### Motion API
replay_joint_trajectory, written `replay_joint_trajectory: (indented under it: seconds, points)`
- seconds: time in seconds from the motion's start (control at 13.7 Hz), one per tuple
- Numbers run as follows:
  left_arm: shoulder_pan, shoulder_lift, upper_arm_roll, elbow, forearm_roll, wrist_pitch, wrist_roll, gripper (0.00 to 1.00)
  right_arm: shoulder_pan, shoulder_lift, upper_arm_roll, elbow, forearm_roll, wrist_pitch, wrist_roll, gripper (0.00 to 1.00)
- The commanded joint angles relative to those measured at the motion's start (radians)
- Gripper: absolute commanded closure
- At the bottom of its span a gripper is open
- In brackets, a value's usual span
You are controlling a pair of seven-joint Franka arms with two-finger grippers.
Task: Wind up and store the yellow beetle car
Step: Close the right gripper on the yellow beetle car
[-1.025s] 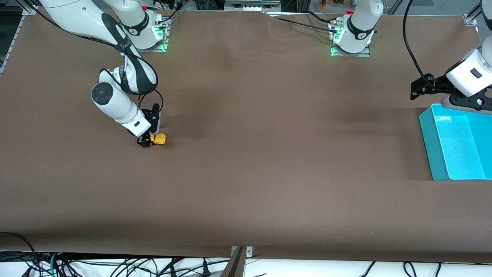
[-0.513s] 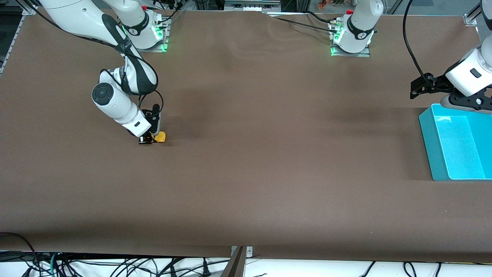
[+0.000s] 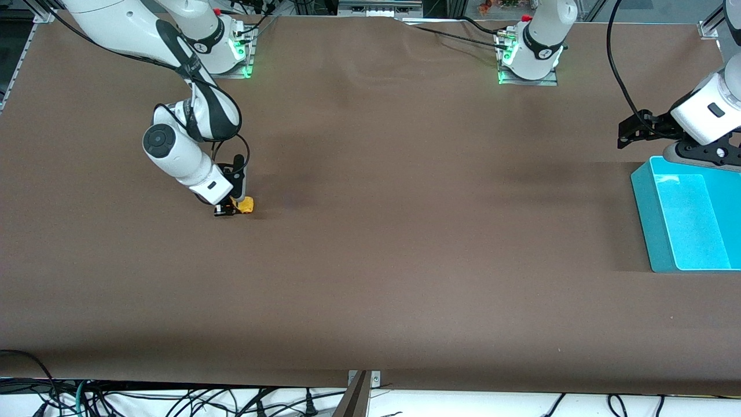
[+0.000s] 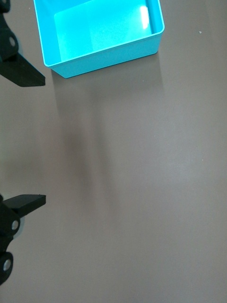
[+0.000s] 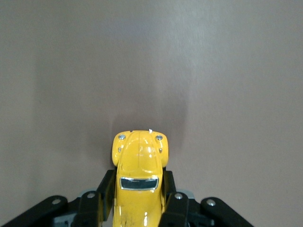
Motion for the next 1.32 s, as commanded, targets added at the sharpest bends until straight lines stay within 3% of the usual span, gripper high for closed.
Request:
replay_joint_trajectory:
  seconds: [0.0,0.66,1.25]
  points:
    - [-0.001,0.014,-0.003,0.034,0.0,-0.027,0.008,0.0,-0.021,-0.003,0.029,0.003,0.008,-0.017,-0.018,0.87]
    - [0.002,0.014,-0.003,0.034,0.002,-0.033,0.007,0.0,-0.101,0.028,0.029,0.002,0.01,-0.018,-0.117,0.87]
    - [-0.001,0.014,-0.003,0.034,0.002,-0.033,0.005,0.0,-0.262,0.035,0.027,0.003,0.01,-0.056,-0.3,0.87]
